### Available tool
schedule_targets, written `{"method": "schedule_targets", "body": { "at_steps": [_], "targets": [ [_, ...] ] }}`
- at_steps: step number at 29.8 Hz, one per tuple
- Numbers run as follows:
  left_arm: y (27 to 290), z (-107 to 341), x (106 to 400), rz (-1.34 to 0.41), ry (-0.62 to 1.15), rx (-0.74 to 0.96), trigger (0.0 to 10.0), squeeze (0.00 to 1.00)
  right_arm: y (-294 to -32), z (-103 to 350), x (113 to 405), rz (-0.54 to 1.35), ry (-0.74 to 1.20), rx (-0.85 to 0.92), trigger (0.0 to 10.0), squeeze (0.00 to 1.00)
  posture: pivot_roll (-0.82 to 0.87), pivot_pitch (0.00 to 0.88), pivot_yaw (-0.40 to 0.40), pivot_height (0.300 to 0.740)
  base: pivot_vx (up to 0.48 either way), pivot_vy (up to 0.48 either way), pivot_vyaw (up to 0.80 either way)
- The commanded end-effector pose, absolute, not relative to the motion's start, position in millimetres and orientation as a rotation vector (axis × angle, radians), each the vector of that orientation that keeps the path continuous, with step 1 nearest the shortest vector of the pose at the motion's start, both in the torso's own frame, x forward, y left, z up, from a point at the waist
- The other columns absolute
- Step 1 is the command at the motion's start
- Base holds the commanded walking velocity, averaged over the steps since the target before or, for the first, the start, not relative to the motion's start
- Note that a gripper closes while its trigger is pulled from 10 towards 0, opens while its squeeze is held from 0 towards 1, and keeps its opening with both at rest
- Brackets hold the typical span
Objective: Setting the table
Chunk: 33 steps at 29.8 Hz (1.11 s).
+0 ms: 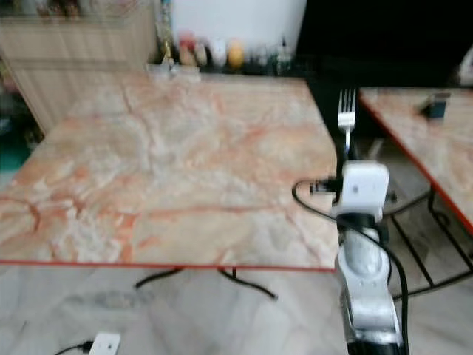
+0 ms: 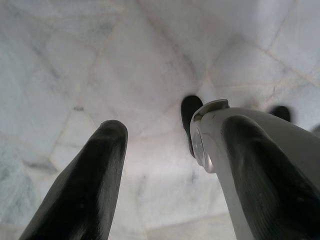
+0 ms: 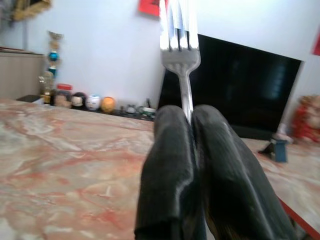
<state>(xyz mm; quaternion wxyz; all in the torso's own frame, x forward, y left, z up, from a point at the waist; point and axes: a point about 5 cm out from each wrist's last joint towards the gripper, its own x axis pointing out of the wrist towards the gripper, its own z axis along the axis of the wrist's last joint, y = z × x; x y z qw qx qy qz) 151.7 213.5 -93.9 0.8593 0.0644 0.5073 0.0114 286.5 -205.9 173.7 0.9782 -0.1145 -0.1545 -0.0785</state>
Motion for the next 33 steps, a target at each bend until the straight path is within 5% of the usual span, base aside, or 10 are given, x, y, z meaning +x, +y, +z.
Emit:
{"method": "schedule_targets", "body": {
  "at_steps": [1,33],
  "targets": [
    [209.4,-94.2,153.3,0.009,1.066,0.138,10.0,0.0,-208.9,173.9,284.3,-0.171,-0.314,-0.236,10.0,0.0,0.02,0.0,-0.025,0.74,0.0,-0.424,0.0],
    [210.4,-94.4,152.2,-0.028,1.075,0.175,10.0,0.0,-207.7,176.9,283.6,-0.182,-0.338,-0.234,10.0,0.0,0.01,0.0,-0.014,0.74,0.0,-0.427,0.0]
  ]
}}
